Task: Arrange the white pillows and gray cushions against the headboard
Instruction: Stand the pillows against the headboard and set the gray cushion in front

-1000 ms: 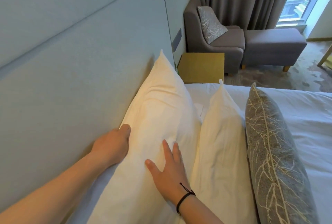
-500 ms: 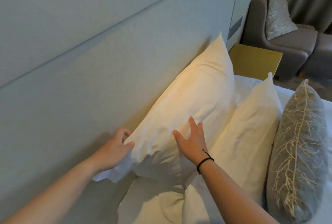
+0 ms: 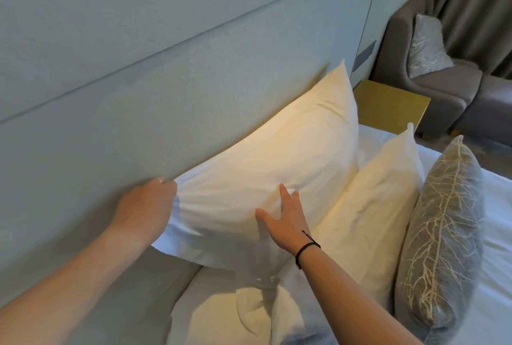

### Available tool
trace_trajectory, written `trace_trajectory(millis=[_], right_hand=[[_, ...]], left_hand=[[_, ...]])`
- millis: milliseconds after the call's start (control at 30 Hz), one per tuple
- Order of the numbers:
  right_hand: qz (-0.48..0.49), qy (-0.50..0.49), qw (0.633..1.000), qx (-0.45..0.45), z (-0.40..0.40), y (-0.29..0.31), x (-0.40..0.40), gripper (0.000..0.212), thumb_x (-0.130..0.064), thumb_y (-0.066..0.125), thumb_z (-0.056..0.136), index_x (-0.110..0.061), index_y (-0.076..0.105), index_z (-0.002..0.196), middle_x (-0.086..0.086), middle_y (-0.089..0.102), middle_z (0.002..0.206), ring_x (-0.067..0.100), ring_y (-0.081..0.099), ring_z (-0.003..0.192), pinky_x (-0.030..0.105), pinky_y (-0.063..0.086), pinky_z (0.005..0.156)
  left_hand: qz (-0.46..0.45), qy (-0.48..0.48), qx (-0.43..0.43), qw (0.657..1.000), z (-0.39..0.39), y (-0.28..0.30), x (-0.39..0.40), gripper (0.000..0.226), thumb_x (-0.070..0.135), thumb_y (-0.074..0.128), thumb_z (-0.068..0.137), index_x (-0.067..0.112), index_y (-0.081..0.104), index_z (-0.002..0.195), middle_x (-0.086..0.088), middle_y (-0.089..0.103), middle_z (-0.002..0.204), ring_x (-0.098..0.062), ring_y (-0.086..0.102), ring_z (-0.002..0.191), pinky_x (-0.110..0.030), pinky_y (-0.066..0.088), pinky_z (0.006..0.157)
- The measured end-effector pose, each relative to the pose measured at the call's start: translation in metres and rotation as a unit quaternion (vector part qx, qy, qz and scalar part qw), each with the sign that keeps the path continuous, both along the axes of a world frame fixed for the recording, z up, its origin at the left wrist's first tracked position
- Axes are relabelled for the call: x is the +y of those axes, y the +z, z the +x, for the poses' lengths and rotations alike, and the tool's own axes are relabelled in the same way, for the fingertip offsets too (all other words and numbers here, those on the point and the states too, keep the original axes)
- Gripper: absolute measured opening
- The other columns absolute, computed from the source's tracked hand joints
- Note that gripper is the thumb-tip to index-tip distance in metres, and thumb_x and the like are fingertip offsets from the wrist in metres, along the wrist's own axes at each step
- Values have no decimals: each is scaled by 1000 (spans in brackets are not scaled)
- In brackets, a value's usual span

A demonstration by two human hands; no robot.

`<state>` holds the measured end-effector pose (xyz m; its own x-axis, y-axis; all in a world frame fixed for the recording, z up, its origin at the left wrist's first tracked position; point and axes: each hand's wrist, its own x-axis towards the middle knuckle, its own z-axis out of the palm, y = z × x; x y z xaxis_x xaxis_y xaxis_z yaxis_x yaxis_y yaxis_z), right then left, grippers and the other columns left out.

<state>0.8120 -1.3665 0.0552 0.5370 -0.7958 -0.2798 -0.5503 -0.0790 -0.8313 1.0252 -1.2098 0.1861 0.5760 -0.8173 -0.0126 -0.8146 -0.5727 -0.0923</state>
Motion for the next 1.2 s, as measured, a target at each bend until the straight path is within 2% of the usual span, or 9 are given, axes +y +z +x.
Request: trace_trajectory(millis=[100,233,333,433,567,700,800,1000,1200], right_hand=[[-10,31,999,8,-14,-3,-1,89,-62,60,82,-46,6,151,-8,-5,164,13,10,150,35,23,118],[-82,46,990,107,-55,-19,0,84,-63,56,83,-43,11,151,-3,11,163,18,8,150,45,19,119],[-86,68,967,230,-93,-41,5,80,-61,51,87,-38,12,153,1,6,164,25,-4,150,53,5,120],[-91,88,957,260,-120,-61,11,78,-60,47,89,-33,14,154,-1,-4,165,21,-14,149,50,-3,120],[-94,42,965,239,-139,-71,21,71,-60,42,90,-39,13,152,-8,-12,163,19,-15,149,47,-3,120],[-52,10,974,219,-160,-72,23,65,-55,42,94,-46,12,150,-8,-11,163,13,-13,149,47,0,120],[-48,24,969,240,-161,-68,24,61,-46,40,97,-45,10,150,-5,-9,164,17,-9,150,48,4,120],[-188,71,946,255,-130,-37,-11,57,-18,44,94,-33,26,146,4,16,162,30,34,137,50,36,107],[-215,303,860,350,-97,-26,-54,43,-24,40,101,-36,43,142,-2,35,155,27,32,138,45,37,104]], left_hand=[[95,-16,-105,990,-15,5,-4,24,2,51,80,24,56,88,4,49,81,-24,59,78,-31,43,58],[-64,-178,-151,970,-35,-1,-10,26,-3,72,55,14,70,75,-11,62,84,-34,58,75,-38,41,60],[-133,-283,31,949,-89,-42,-24,16,24,58,77,22,70,88,0,64,85,-28,63,73,-36,50,56],[32,-138,313,939,-155,-113,-43,41,55,50,91,29,60,121,7,64,114,-15,61,107,-29,48,83],[51,32,553,831,-201,-180,-64,58,60,60,86,18,61,126,2,67,121,-15,62,111,-32,49,96],[-17,20,542,840,-204,-189,-74,15,37,70,86,22,70,83,12,69,74,-6,63,70,-19,45,57],[-84,-39,480,872,-194,-185,-81,34,29,68,90,20,57,59,7,56,54,0,49,50,-18,32,46],[-179,-54,474,860,-183,-188,-67,43,25,64,93,18,45,55,11,46,49,-6,39,50,-25,28,50],[-119,-52,529,839,-181,-193,-38,35,35,65,92,11,56,67,8,50,58,-8,42,56,-31,34,56]])
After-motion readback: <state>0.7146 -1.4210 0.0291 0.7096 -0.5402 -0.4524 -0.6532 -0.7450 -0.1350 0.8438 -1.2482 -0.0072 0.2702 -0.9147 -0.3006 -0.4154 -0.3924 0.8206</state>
